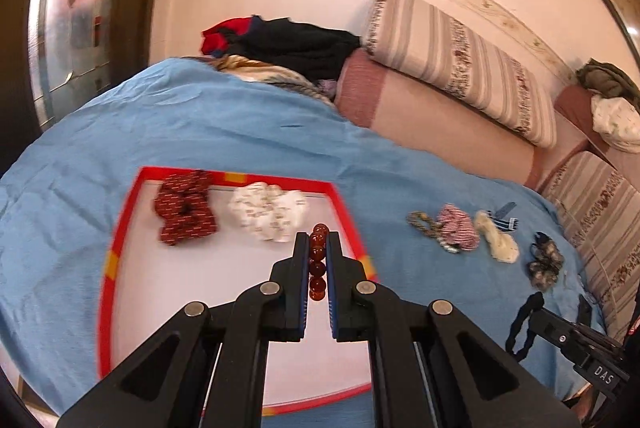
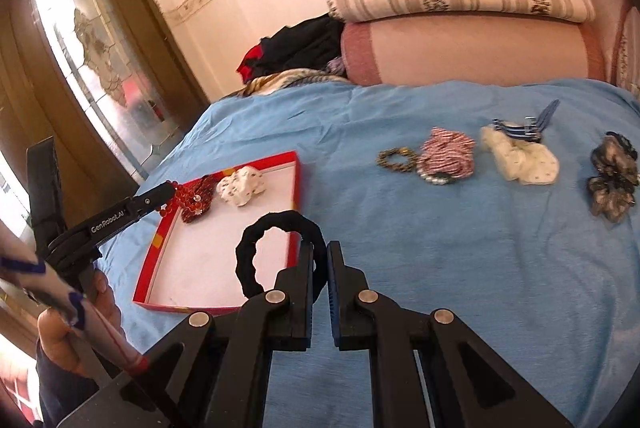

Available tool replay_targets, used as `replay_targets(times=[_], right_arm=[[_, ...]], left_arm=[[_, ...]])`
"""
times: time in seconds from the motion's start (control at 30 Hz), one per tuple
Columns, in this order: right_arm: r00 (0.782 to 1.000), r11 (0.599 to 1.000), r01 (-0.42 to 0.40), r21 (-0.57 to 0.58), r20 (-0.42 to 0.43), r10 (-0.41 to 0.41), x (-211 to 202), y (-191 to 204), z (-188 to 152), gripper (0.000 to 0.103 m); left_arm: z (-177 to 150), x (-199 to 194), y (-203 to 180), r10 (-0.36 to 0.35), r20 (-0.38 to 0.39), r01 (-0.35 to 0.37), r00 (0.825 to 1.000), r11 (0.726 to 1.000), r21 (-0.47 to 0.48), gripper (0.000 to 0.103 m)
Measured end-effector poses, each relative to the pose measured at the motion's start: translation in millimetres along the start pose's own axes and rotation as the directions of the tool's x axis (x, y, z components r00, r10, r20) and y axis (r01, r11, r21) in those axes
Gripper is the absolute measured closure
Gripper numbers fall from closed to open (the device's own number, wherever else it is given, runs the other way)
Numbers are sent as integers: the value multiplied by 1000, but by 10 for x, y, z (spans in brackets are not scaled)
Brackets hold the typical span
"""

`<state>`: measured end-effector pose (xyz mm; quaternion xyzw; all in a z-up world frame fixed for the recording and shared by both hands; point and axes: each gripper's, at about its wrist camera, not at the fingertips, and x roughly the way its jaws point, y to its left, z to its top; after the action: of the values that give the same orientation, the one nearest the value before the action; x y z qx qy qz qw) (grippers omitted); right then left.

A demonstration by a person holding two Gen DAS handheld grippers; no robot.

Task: Organize jewelry
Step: 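Carry the bead bracelet and black hair tie over the box with both tools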

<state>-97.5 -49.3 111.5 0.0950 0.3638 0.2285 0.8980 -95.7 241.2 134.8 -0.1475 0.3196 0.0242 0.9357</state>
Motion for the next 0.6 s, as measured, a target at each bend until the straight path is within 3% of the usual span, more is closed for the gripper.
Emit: replay_targets(times=[0.6], right_arm=[[993,993,-95,-67,-79,90,651,630,206,96]], left_arm=[[62,37,833,112,-23,-114,993,987,-116,96]])
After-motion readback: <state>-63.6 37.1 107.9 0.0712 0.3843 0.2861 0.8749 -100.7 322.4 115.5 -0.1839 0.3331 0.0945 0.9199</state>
